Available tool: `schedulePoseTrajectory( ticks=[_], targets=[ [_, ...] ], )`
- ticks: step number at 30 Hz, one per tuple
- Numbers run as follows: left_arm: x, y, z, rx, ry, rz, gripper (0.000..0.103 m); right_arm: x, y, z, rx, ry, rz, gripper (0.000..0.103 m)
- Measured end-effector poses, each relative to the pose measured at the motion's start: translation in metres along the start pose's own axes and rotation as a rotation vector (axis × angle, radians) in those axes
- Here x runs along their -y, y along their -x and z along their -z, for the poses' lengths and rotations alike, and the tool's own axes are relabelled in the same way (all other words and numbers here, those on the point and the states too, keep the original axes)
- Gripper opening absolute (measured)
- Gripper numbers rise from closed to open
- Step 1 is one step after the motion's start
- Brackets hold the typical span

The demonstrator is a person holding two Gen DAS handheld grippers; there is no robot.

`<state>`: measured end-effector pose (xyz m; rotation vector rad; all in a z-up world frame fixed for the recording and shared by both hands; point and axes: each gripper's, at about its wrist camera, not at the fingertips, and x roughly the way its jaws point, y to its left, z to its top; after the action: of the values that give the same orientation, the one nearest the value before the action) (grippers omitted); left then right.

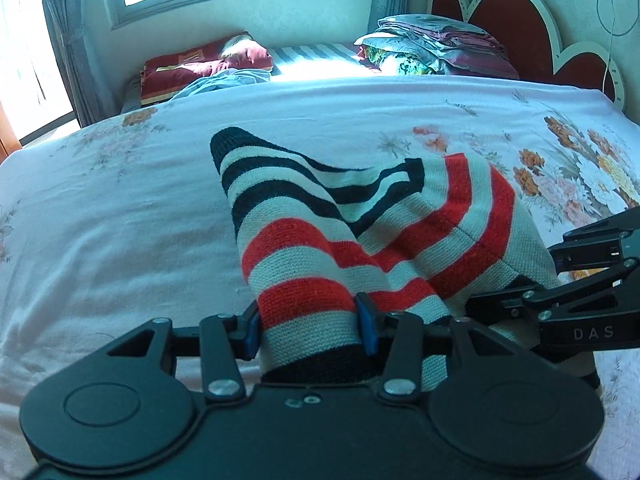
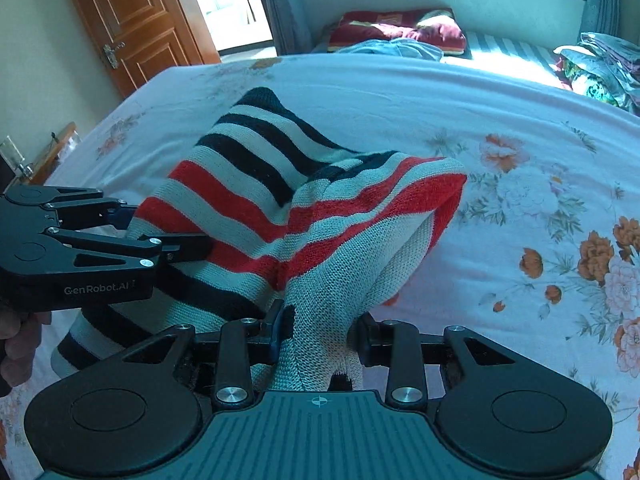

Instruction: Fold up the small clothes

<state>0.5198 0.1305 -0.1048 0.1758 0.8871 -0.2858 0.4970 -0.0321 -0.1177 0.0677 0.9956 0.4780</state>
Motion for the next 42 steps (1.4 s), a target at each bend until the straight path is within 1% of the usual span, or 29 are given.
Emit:
schedulePoseTrajectory(
  ticks=[2, 5, 11, 12, 13, 14, 15, 16, 17, 18, 19, 20, 21, 22, 23, 24, 25, 27, 28, 30, 31, 32, 33, 34, 36, 37, 38, 40, 42],
  targets=[
    [-0.007, -0.002, 0.007, 0.012, 0.028, 0.02, 0.046, 0.008, -0.005, 0.008, -0.003, -0.04, 0.003, 0.034],
    [-0.012, -0.004, 0.011, 0.022, 0.043, 0.04, 0.047, 0.025, -0.007, 0.015, 0.004, -0.144, -0.03, 0.035],
    [-0.018, -0.005, 0.015, 0.029, 0.049, 0.06, 0.05, 0.026, -0.004, 0.017, 0.016, -0.173, -0.029, 0.037],
    [-0.019, -0.005, 0.016, 0.032, 0.055, 0.058, 0.057, 0.026, -0.004, 0.018, 0.016, -0.178, -0.029, 0.039],
    [-0.021, -0.005, 0.016, 0.039, 0.053, 0.04, 0.071, 0.026, -0.003, 0.019, 0.016, -0.186, -0.027, 0.041],
    [-0.023, -0.004, 0.018, 0.045, 0.04, 0.002, 0.082, 0.027, -0.002, 0.019, 0.018, -0.195, -0.025, 0.049],
    [-0.026, -0.003, 0.021, 0.052, 0.034, -0.021, 0.095, 0.029, 0.0, 0.019, 0.02, -0.202, -0.018, 0.064],
    [-0.032, 0.001, 0.025, 0.064, 0.045, -0.009, 0.097, 0.032, 0.004, 0.021, 0.029, -0.207, 0.023, 0.072],
    [-0.043, 0.007, 0.029, 0.076, 0.085, 0.022, 0.095, 0.035, 0.012, 0.022, 0.06, -0.209, 0.056, 0.079],
    [-0.052, 0.012, 0.032, 0.086, 0.123, 0.046, 0.087, 0.039, 0.024, 0.025, 0.103, -0.213, 0.073, 0.079],
    [-0.062, 0.021, 0.034, 0.114, 0.164, 0.063, 0.075, 0.042, 0.033, 0.025, 0.132, -0.219, 0.086, 0.079],
    [-0.068, 0.029, 0.034, 0.145, 0.185, 0.059, 0.07, 0.044, 0.044, 0.024, 0.171, -0.216, 0.093, 0.073],
    [-0.071, 0.035, 0.031, 0.176, 0.191, 0.062, 0.067, 0.044, 0.052, 0.021, 0.2, -0.199, 0.084, 0.058],
    [-0.071, 0.039, 0.026, 0.202, 0.186, 0.084, 0.067, 0.041, 0.057, 0.016, 0.219, -0.172, 0.077, 0.049],
    [-0.068, 0.039, 0.02, 0.215, 0.171, 0.103, 0.065, 0.036, 0.057, 0.01, 0.23, -0.14, 0.077, 0.034],
    [-0.06, 0.036, 0.01, 0.214, 0.136, 0.127, 0.053, 0.029, 0.054, 0.003, 0.231, -0.095, 0.087, 0.02],
    [-0.05, 0.029, 0.002, 0.196, 0.093, 0.15, 0.038, 0.02, 0.045, -0.005, 0.213, -0.046, 0.111, 0.016],
    [-0.029, 0.017, -0.009, 0.173, 0.009, 0.159, 0.028, 0.01, 0.027, -0.013, 0.194, 0.003, 0.114, 0.014],
    [-0.019, 0.008, -0.011, 0.152, -0.029, 0.144, 0.029, 0.008, 0.019, -0.016, 0.183, 0.018, 0.125, 0.014],
    [-0.011, -0.015, -0.01, 0.061, -0.05, 0.127, 0.027, 0.009, -0.005, -0.017, 0.126, 0.048, 0.18, 0.014],
    [-0.013, -0.023, -0.005, 0.057, -0.033, 0.139, 0.027, 0.014, -0.017, -0.015, 0.095, 0.057, 0.223, 0.014],
    [-0.018, -0.026, -0.002, 0.057, 0.01, 0.165, 0.027, 0.021, -0.026, -0.011, 0.081, 0.058, 0.25, 0.008],
    [-0.024, -0.026, -0.001, 0.048, 0.06, 0.184, 0.027, 0.026, -0.028, -0.01, 0.084, 0.033, 0.245, 0.007],
    [-0.027, -0.026, -0.002, 0.039, 0.081, 0.193, 0.027, 0.029, -0.027, -0.012, 0.081, 0.006, 0.235, 0.007],
    [-0.027, -0.021, -0.001, 0.043, 0.072, 0.191, 0.026, 0.024, -0.024, -0.014, 0.059, 0.028, 0.245, 0.008],
    [-0.027, -0.015, 0.0, 0.055, 0.073, 0.199, 0.023, 0.021, -0.018, -0.015, 0.066, 0.028, 0.252, 0.008],
    [-0.03, -0.006, 0.003, 0.068, 0.074, 0.218, 0.023, 0.018, -0.009, -0.015, 0.087, 0.023, 0.252, 0.008],
    [-0.031, 0.02, 0.015, 0.116, 0.053, 0.228, 0.023, 0.01, 0.019, -0.008, 0.144, 0.018, 0.208, 0.008],
    [-0.028, 0.04, 0.031, 0.139, 0.037, 0.236, 0.023, -0.005, 0.044, 0.004, 0.165, 0.04, 0.145, 0.008]
  ],
)
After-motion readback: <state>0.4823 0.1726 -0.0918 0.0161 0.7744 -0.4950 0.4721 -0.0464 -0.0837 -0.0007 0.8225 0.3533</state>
